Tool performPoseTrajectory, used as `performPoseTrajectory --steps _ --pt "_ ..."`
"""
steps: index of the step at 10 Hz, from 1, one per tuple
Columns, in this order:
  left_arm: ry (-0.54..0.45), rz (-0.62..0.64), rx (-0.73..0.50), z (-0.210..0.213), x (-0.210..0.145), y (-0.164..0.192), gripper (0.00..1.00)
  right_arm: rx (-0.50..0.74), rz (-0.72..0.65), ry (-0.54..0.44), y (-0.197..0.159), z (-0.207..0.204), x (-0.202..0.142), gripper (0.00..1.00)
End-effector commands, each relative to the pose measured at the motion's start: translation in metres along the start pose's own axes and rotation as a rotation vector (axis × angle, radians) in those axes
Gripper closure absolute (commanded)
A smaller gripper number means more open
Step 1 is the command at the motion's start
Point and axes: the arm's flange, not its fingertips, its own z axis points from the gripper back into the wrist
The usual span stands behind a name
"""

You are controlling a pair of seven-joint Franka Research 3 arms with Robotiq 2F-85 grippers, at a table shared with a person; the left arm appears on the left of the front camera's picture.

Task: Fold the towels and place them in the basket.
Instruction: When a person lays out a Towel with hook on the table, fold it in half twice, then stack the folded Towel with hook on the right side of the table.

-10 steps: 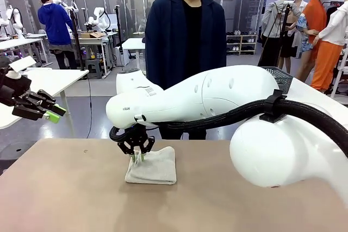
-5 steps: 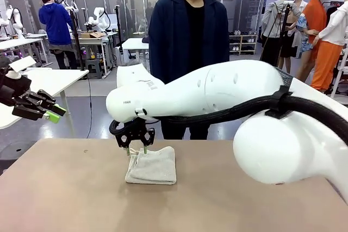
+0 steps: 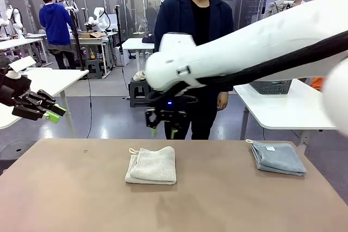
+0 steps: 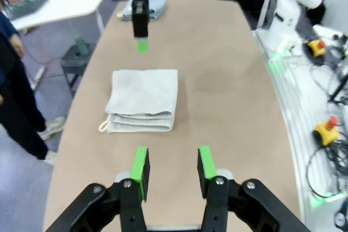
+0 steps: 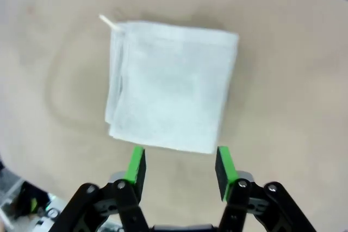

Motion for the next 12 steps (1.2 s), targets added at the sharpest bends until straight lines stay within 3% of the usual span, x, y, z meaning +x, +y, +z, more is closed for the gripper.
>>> performPoseTrajectory --steps 1,4,12 --pt "-0.003 -0.007 -0.002 0.0 0.0 -0.001 0.53 0.059 -0.037 -0.042 -0.04 -0.006 -0.043 0.35" --pt "-0.003 -0.007 -0.002 0.0 0.0 -0.001 0.53 0.057 -0.068 -0.065 -0.056 -0.007 -0.046 0.35" --pt "-0.003 -0.007 -0.002 0.0 0.0 -0.001 0.53 0.032 -0.082 -0.042 -0.05 0.0 -0.035 0.35"
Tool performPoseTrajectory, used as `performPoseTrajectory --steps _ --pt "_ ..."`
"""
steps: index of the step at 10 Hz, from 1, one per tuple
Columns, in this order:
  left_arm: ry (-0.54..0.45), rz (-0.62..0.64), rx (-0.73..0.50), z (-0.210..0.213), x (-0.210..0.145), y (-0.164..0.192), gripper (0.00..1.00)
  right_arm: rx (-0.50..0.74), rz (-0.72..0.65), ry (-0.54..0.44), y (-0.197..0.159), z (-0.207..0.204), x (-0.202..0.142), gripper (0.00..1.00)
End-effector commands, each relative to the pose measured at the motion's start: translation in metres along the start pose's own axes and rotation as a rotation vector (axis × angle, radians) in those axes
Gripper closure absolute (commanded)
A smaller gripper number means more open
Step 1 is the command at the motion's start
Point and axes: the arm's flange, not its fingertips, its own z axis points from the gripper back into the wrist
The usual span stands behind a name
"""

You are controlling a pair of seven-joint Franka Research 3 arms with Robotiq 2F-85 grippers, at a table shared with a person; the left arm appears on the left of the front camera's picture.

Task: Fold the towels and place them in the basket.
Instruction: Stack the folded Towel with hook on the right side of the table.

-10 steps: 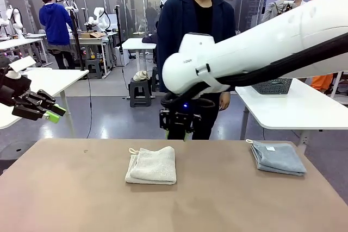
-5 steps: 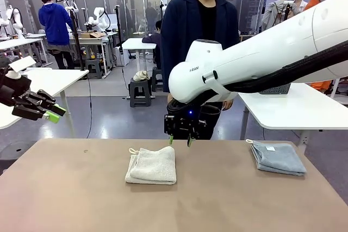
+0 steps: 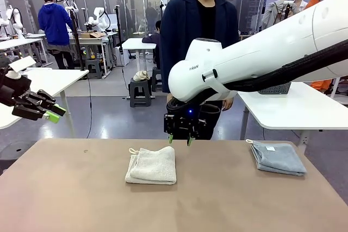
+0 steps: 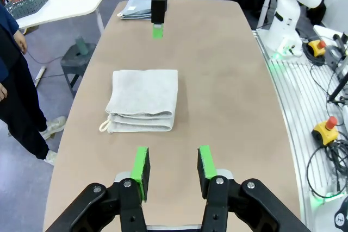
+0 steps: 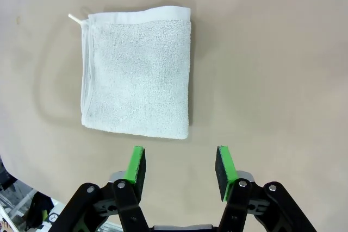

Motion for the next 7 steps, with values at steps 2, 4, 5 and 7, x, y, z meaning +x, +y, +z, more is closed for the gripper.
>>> performPoseTrajectory --steps 2,4,5,7 --pt "-0.003 -0.007 -0.002 0.0 0.0 -0.001 0.53 -0.001 0.001 0.004 0.001 0.001 0.003 0.35" --pt "-0.003 -0.007 -0.002 0.0 0.0 -0.001 0.53 -0.001 0.001 0.004 0.001 0.001 0.003 0.35" --pt "-0.003 -0.007 -0.002 0.0 0.0 -0.001 0.53 -0.001 0.001 0.004 0.001 0.001 0.003 0.35" --pt "-0.003 -0.007 -0.002 0.0 0.0 -0.001 0.53 -0.034 -0.036 -0.02 0.005 -0.018 0.002 0.34"
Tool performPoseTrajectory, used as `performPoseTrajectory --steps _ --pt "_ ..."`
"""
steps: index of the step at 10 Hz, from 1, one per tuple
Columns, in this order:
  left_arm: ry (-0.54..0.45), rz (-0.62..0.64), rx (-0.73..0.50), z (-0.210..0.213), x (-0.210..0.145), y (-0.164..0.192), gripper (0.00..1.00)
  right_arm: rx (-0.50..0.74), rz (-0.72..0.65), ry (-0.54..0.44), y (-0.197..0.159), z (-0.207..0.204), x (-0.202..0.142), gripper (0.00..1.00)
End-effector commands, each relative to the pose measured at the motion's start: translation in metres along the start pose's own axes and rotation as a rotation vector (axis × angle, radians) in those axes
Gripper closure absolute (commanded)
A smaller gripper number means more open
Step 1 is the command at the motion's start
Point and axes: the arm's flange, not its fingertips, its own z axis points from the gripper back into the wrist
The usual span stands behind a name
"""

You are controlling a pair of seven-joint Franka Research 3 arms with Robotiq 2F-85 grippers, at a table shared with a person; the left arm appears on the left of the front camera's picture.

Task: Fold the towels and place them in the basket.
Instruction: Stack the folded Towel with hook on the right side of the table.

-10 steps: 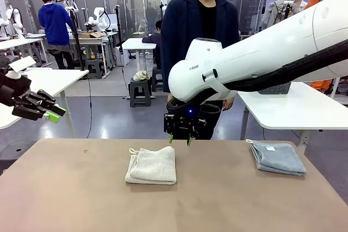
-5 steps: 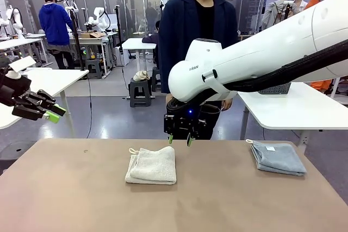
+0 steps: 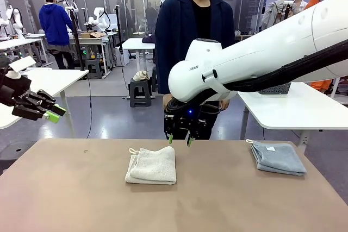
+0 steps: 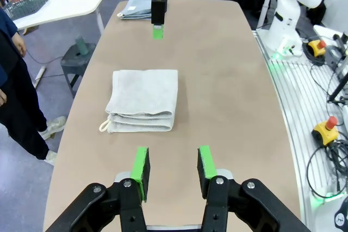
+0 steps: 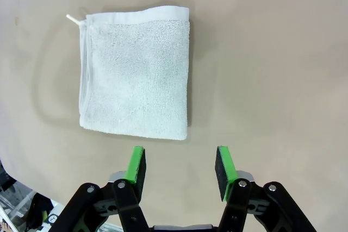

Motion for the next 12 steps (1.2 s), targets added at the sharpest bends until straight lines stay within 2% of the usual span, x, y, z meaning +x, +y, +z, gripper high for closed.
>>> performPoseTrajectory --steps 1,7,12 --pt "-0.003 -0.007 -0.002 0.0 0.0 -0.001 0.53 -0.031 -0.025 -0.041 0.009 -0.026 0.002 0.34" --pt "-0.003 -0.007 -0.002 0.0 0.0 -0.001 0.53 -0.053 -0.064 -0.07 0.023 -0.089 0.018 0.34" --pt "-0.003 -0.007 -0.002 0.0 0.0 -0.001 0.53 -0.074 -0.117 -0.056 0.027 -0.115 0.022 0.34"
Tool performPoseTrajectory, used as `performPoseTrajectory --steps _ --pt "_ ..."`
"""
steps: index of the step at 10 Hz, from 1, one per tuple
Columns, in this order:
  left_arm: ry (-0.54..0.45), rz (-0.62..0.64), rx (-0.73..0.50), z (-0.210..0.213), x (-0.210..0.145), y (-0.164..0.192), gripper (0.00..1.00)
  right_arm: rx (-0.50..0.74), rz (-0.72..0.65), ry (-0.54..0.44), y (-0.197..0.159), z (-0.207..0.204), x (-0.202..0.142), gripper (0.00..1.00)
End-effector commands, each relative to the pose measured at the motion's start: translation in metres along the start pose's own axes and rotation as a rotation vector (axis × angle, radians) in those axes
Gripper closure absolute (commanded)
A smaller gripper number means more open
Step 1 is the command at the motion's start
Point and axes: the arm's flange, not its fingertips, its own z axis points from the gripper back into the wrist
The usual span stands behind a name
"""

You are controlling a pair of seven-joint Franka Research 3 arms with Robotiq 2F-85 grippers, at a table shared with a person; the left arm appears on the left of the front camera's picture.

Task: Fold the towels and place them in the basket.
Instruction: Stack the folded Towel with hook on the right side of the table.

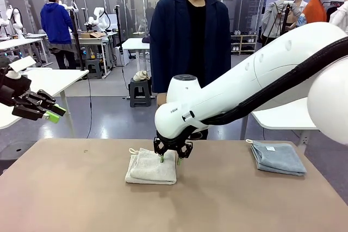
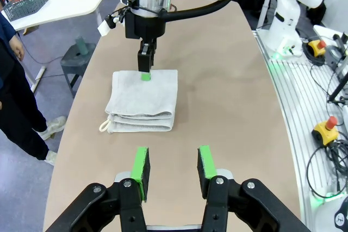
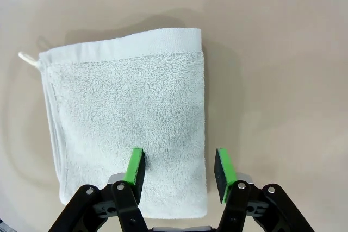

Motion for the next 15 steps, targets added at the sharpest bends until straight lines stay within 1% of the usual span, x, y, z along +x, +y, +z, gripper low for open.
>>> performPoseTrajectory --steps 1,4,7,8,9,10,11,12,13,14,15 --pt "-0.003 -0.007 -0.002 0.001 0.0 -0.001 0.53 -0.02 -0.038 -0.016 0.005 -0.008 0.003 0.34" --pt "-0.003 -0.007 -0.002 0.001 0.0 -0.001 0.53 -0.033 -0.042 -0.005 0.002 -0.019 0.006 0.34" --pt "-0.003 -0.007 -0.002 0.001 0.0 -0.001 0.53 -0.015 -0.028 0.003 -0.002 -0.024 0.008 0.34" --pt "-0.003 -0.007 -0.002 0.001 0.0 -0.001 0.53 -0.011 -0.025 0.007 -0.002 -0.026 0.008 0.54" --pt "-0.003 -0.007 -0.002 0.001 0.0 -0.001 0.53 -0.001 -0.017 0.013 -0.002 -0.027 0.009 0.54" --pt "-0.003 -0.007 -0.002 0.001 0.0 -0.001 0.53 0.002 -0.016 0.017 -0.002 -0.028 0.01 0.74" --pt "-0.003 -0.007 -0.002 0.001 0.0 -0.001 0.53 0.003 -0.014 0.021 -0.003 -0.029 0.011 0.59" --pt "-0.003 -0.007 -0.002 0.001 0.0 -0.001 0.53 0.0 -0.012 0.025 -0.002 -0.03 0.012 0.93" --pt "-0.003 -0.007 -0.002 0.001 0.0 -0.001 0.53 0.0 -0.009 0.026 -0.003 -0.031 0.012 0.79" --pt "-0.003 -0.007 -0.002 0.001 0.0 -0.001 0.53 -0.001 -0.005 0.027 -0.003 -0.031 0.013 1.0" --pt "-0.003 -0.007 -0.002 0.001 0.0 -0.001 0.53 -0.002 0.002 0.033 -0.004 -0.031 0.012 0.99"
